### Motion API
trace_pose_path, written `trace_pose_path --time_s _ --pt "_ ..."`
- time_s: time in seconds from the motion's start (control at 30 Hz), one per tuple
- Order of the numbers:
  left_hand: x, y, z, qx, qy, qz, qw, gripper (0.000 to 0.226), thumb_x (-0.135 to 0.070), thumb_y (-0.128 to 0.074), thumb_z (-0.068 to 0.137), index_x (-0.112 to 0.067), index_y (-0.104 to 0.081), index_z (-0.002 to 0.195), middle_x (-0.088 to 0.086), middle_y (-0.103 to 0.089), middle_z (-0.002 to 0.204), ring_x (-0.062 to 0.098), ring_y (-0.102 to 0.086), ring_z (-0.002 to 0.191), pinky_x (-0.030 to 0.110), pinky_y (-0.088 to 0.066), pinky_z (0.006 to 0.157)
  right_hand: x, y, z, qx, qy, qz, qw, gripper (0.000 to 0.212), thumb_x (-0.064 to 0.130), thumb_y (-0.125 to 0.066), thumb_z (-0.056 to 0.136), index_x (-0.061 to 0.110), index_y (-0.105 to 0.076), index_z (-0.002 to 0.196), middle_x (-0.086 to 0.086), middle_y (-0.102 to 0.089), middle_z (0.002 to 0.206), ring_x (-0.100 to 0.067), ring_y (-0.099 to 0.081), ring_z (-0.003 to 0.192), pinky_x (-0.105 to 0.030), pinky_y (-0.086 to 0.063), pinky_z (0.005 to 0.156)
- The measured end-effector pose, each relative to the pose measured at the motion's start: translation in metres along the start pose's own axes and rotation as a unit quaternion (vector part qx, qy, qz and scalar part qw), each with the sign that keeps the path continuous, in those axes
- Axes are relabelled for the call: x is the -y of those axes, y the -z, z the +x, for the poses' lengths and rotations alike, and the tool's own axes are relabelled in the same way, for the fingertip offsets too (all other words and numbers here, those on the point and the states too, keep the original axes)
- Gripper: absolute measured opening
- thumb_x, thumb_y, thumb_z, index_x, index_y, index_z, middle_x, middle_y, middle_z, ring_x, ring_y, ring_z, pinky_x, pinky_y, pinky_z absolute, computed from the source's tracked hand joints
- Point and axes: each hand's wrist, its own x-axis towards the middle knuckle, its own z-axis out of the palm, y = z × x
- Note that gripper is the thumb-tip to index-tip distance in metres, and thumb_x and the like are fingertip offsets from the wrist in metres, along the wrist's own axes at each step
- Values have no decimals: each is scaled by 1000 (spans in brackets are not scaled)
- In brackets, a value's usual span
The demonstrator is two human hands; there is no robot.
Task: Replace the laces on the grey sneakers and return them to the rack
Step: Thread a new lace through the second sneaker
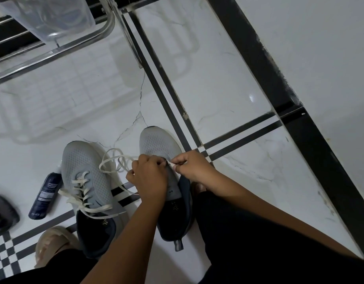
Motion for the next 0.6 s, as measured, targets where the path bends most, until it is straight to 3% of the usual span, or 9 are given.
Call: trace_pose_path --time_s 0.17,0.23,0.3,0.4,0.53,0.6 --pt "-4 1 -2 -21 36 -15 999 14 -23 -61 89 -26 -74 92 2 -60 107 27 -46 108 42 -27 91 0 0 -2 17 28 -26 999 26 17 -65 90 13 -70 116 -3 -69 118 -14 -62 111 -24 -45 97" --pt "-2 1 2 -17 6 10 1000 16 -22 -60 89 -28 -75 94 2 -60 105 26 -45 106 40 -26 90 -1 4 -1 36 27 4 999 16 24 -65 91 12 -74 95 -3 -72 91 -17 -67 87 -29 -52 81" --pt "1 1 4 -8 -28 19 999 18 -22 -58 90 -27 -74 96 2 -59 104 27 -45 106 39 -26 88 -3 8 2 14 26 32 999 25 28 -62 92 6 -70 85 -7 -68 77 -24 -67 75 -34 -56 75" --pt "6 2 0 6 -67 5 998 19 -22 -56 92 -25 -73 99 3 -57 106 28 -44 107 38 -26 87 -5 5 10 -54 109 -57 991 16 16 -60 92 13 -69 106 -3 -64 100 -13 -63 88 -25 -49 81" --pt "10 1 -7 3 -75 -27 997 22 -23 -57 90 -23 -67 110 3 -55 114 28 -44 111 42 -32 91 -6 -4 18 -73 173 -148 971 10 14 -60 91 15 -68 97 -1 -55 99 -17 -62 88 -30 -50 78" --pt "14 -1 -12 -16 -73 -59 995 38 -24 -62 87 -17 -55 124 7 -51 125 30 -45 116 47 -38 94 -4 -1 21 -73 181 -165 967 8 15 -59 91 14 -67 94 1 -53 95 -18 -59 85 -29 -48 75"
